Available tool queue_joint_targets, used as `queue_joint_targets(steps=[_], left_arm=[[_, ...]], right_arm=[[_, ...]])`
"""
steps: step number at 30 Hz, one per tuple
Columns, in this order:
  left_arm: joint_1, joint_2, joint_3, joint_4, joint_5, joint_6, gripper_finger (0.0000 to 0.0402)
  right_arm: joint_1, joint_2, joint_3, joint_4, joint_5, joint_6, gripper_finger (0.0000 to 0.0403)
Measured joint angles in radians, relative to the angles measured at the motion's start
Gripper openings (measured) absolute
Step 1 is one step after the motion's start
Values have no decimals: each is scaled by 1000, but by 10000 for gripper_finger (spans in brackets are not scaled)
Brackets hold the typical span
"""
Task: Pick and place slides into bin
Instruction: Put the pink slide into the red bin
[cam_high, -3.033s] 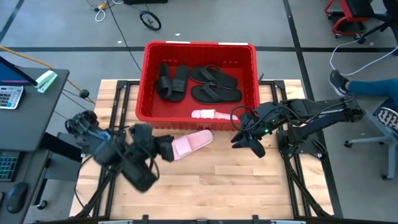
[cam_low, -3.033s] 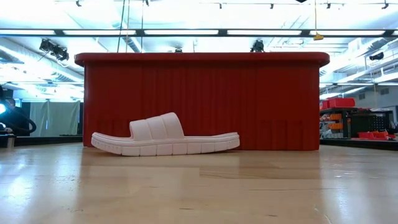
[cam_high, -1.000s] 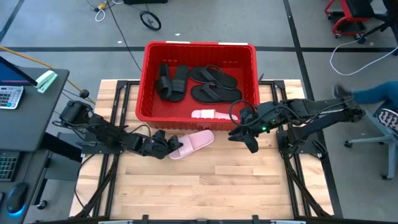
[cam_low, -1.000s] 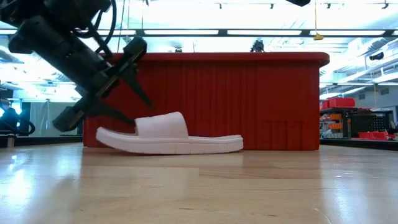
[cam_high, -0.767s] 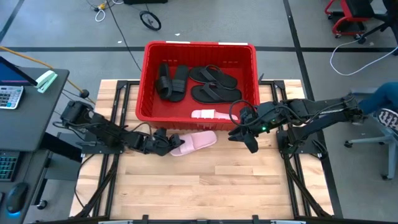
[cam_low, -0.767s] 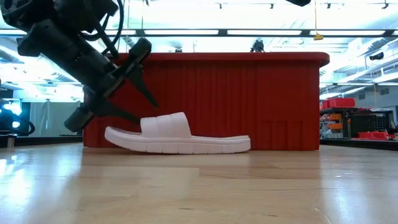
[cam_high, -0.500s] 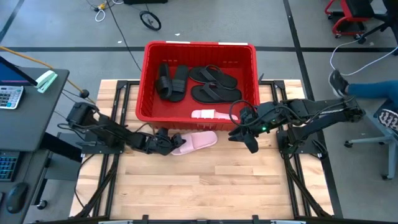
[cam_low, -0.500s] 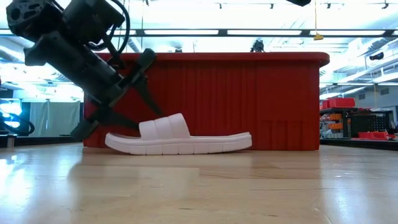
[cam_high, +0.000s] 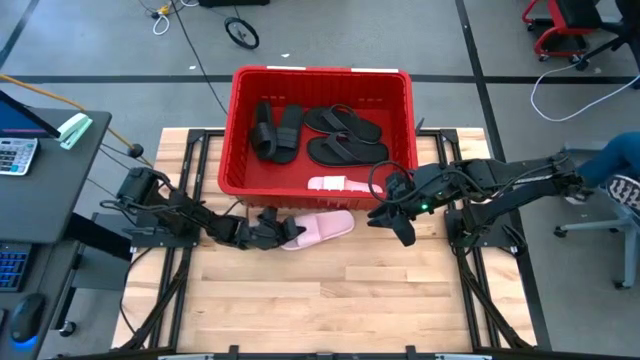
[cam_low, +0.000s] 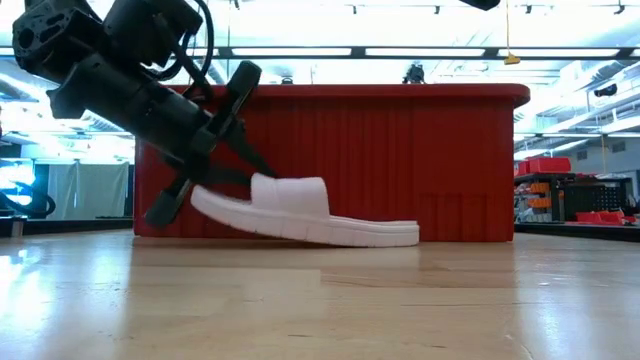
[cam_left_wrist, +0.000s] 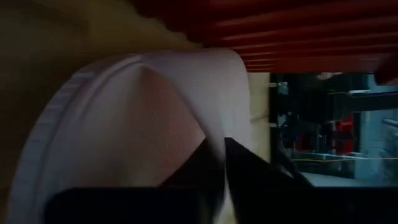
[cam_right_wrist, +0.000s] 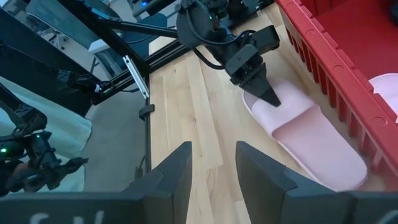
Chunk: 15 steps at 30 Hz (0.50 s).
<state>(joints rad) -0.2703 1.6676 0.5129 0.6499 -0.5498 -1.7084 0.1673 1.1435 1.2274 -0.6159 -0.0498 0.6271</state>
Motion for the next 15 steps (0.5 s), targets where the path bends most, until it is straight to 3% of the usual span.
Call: queue_joint_targets(steps=[7,15], left_arm=[[-17,-6,33,174,6,95,11],[-104,-27,284,233,56,379,11]], right_arm=[[-1,0,0,-18,-13,-55,129],[-1,-54,-1,-85,-67,17,126]])
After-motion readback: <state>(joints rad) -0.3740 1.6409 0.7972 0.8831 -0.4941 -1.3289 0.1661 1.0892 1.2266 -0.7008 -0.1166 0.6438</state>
